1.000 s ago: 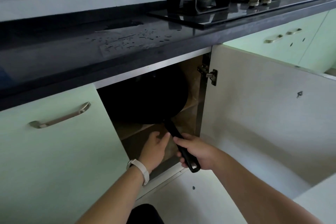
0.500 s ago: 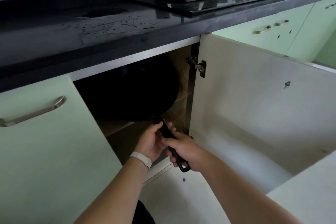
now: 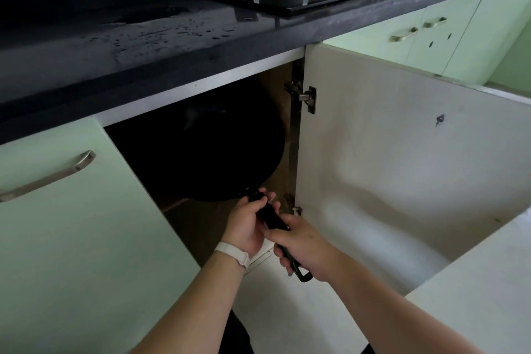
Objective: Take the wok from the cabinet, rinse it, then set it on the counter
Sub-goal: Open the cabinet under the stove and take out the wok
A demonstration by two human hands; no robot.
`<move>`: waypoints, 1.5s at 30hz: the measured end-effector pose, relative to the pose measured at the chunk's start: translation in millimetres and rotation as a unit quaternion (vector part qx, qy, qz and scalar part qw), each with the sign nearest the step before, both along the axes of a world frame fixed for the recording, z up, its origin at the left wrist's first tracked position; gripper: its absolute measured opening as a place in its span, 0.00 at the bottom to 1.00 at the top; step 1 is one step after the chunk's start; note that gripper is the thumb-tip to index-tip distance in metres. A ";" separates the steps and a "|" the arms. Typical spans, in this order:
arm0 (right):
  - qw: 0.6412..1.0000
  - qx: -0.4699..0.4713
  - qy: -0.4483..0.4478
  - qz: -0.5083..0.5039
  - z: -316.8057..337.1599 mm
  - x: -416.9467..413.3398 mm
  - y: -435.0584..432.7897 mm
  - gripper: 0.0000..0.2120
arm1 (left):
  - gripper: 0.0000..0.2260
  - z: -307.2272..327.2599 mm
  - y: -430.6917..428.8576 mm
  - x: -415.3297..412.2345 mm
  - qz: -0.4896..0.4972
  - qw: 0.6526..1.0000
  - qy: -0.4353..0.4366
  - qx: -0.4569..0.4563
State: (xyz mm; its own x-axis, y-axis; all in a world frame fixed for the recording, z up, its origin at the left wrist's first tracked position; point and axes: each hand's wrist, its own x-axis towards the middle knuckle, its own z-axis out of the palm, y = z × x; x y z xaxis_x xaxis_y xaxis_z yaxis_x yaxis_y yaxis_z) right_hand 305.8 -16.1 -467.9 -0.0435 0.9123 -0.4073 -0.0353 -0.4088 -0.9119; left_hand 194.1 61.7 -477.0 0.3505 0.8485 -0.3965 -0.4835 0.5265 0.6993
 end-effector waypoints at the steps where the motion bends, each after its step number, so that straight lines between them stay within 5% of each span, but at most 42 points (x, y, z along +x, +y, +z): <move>1: 1.000 -0.002 -0.002 -0.004 0.1 0.6 -2.7 0.03 | 0.08 0.5 -2.9 1.3 0.001 1.000 0.000 -0.003; 12: 0.999 -0.015 -0.038 -0.001 17.8 21.8 -45.0 0.03 | 0.09 14.7 -42.7 15.7 -0.030 0.999 -0.014 -0.005; 21: 0.992 -0.112 -0.056 -0.012 77.9 36.5 -86.3 0.04 | 0.08 61.6 -80.2 33.6 -0.044 0.991 0.045 -0.118; 33: 0.974 -0.214 -0.072 -0.032 231.1 57.2 -206.8 0.09 | 0.07 191.7 -193.8 65.4 -0.100 0.955 0.061 -0.273; 45: 0.969 -0.233 -0.029 -0.078 354.2 67.0 -282.2 0.08 | 0.08 331.0 -261.0 78.3 -0.130 0.946 0.068 -0.289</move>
